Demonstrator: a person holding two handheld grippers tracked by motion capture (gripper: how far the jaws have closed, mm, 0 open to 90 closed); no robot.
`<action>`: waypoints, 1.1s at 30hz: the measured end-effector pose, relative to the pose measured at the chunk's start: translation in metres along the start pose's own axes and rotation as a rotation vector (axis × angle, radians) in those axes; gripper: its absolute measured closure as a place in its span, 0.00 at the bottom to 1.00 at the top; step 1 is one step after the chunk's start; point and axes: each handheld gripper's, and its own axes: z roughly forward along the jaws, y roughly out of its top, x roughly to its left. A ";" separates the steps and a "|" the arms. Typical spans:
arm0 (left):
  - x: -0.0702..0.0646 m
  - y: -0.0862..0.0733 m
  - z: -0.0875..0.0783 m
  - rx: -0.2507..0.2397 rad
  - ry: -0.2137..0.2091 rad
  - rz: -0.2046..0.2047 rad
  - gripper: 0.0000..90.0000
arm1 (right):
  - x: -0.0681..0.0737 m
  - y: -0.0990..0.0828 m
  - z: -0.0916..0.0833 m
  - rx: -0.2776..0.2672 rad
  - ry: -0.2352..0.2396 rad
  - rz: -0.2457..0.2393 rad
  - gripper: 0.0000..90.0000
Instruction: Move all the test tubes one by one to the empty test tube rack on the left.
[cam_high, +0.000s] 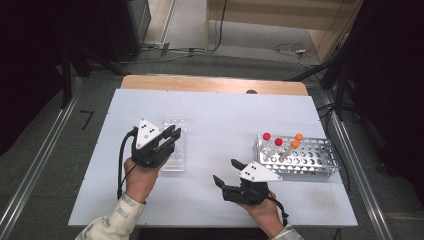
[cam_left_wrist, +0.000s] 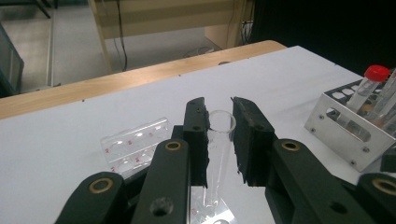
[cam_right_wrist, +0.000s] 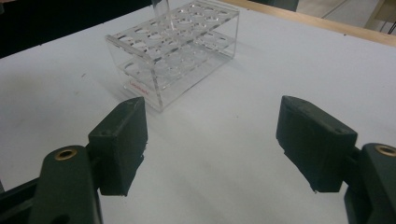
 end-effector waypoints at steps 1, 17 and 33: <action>0.000 -0.001 0.001 0.001 0.004 0.002 0.85 | 0.000 0.000 0.000 0.000 -0.001 0.000 0.26; -0.006 -0.020 0.014 0.045 0.041 0.037 0.85 | 0.001 0.000 -0.001 0.004 -0.008 0.002 0.26; -0.007 -0.036 0.023 0.091 0.048 0.031 0.84 | 0.001 -0.001 -0.003 0.004 -0.010 -0.006 0.26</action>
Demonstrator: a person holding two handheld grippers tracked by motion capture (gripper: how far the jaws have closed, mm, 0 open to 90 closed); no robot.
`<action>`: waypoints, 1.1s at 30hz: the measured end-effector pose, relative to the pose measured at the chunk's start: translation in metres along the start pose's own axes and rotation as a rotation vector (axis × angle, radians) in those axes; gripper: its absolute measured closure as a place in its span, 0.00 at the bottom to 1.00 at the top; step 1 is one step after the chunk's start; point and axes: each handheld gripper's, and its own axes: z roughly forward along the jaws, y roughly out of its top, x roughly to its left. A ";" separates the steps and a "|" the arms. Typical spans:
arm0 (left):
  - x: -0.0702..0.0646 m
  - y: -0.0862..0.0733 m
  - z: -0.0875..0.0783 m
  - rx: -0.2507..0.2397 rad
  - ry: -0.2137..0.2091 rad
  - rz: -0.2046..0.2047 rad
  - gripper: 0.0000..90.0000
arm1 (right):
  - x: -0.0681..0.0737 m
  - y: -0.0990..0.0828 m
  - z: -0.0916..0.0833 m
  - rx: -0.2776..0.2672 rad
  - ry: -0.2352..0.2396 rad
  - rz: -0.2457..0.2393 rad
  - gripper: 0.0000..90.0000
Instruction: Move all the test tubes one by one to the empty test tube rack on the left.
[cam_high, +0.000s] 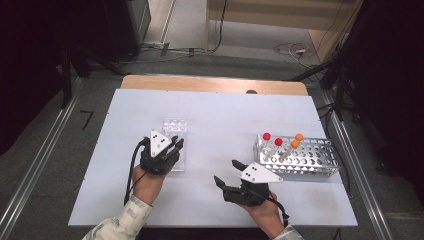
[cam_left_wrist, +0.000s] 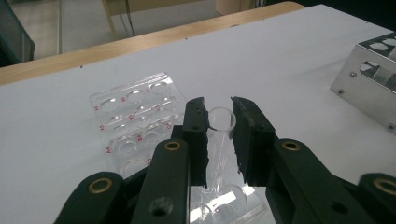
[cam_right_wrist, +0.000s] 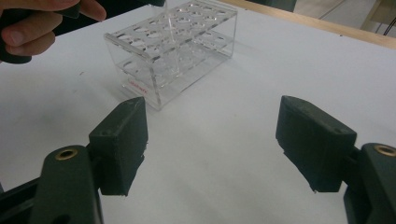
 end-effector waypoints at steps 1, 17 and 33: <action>0.000 0.000 0.001 0.005 -0.002 -0.001 0.84 | 0.000 0.000 0.000 0.000 0.001 0.001 0.26; 0.003 -0.003 0.004 0.022 -0.048 -0.040 0.76 | 0.000 -0.001 0.000 0.005 0.001 0.004 0.26; 0.007 0.001 -0.012 -0.042 0.004 -0.125 0.21 | -0.009 -0.004 -0.020 -0.007 -0.016 0.027 0.27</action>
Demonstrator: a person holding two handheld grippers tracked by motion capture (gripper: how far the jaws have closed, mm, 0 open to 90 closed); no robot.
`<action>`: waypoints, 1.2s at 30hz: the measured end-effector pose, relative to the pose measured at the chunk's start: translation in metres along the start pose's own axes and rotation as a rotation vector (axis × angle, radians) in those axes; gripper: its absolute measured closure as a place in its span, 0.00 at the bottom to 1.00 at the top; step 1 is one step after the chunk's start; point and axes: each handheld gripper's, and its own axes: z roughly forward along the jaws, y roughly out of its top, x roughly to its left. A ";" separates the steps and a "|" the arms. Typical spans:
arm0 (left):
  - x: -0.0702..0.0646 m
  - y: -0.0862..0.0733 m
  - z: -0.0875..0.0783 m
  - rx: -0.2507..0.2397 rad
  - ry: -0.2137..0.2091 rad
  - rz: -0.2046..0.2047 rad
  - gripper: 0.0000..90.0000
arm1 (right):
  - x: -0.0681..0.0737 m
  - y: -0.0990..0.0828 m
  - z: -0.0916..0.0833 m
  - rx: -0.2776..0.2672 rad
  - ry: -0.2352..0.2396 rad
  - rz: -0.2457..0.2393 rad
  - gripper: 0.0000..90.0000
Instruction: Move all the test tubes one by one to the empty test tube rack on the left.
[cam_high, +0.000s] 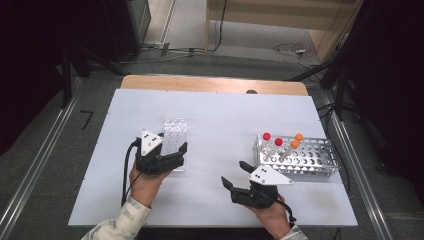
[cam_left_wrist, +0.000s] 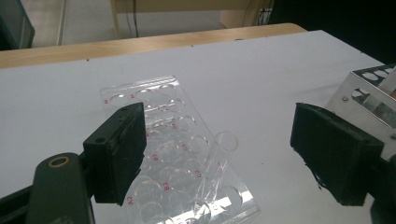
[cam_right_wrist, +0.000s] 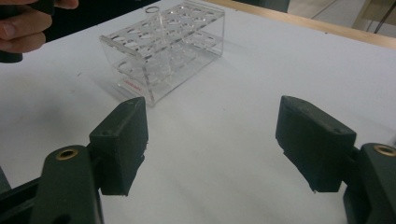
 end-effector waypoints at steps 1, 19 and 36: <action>0.000 0.000 -0.001 -0.004 0.000 -0.004 0.21 | -0.002 -0.001 -0.004 -0.001 -0.005 0.007 0.27; -0.002 0.000 -0.005 -0.028 -0.022 0.000 0.13 | -0.046 -0.023 -0.040 -0.027 -0.156 0.072 0.29; -0.003 -0.001 -0.004 -0.020 -0.028 0.003 0.14 | -0.071 -0.032 -0.020 -0.077 -0.265 0.105 0.62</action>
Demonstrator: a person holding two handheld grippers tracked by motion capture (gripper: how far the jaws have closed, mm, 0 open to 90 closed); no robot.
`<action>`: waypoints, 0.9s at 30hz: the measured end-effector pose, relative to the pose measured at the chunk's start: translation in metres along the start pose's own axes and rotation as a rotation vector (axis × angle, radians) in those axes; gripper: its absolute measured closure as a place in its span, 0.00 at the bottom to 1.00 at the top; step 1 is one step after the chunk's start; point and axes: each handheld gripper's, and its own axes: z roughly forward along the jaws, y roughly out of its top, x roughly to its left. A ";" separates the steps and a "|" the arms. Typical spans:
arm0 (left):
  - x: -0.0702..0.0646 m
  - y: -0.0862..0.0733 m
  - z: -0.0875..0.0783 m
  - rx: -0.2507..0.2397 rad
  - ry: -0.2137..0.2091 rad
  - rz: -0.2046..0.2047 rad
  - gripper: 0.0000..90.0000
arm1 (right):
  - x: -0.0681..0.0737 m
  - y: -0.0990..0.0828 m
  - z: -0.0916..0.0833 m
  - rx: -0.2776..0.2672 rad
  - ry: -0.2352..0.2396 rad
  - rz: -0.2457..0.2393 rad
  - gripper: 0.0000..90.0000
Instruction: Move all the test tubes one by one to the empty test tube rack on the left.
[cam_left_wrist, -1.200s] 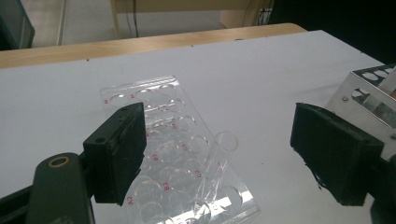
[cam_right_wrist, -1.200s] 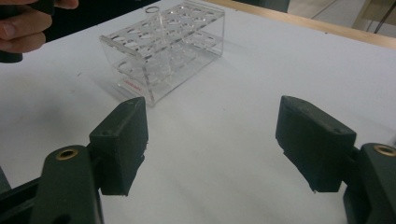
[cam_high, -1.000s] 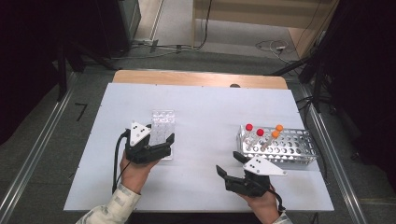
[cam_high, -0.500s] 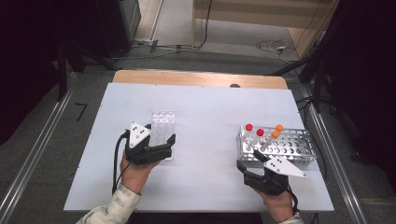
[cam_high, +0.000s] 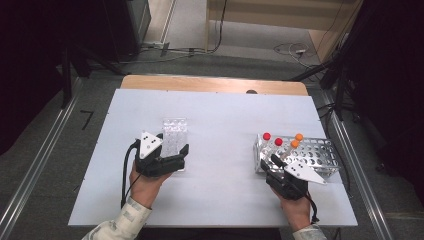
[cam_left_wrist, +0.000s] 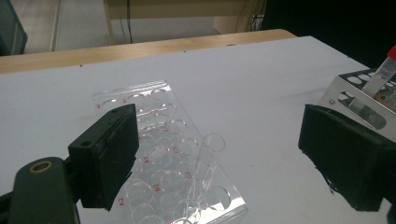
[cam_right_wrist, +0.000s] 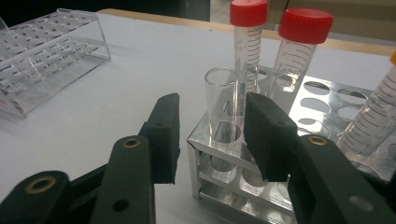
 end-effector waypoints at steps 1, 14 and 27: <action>0.000 0.000 0.000 0.001 0.001 0.000 0.14 | 0.000 0.000 0.001 0.001 0.000 -0.006 0.64; 0.000 0.000 -0.001 -0.002 0.003 -0.001 0.15 | -0.002 -0.002 0.006 0.002 -0.030 0.002 0.76; -0.001 0.000 0.000 0.000 0.000 -0.001 0.16 | -0.002 -0.003 0.009 0.003 -0.038 -0.010 0.80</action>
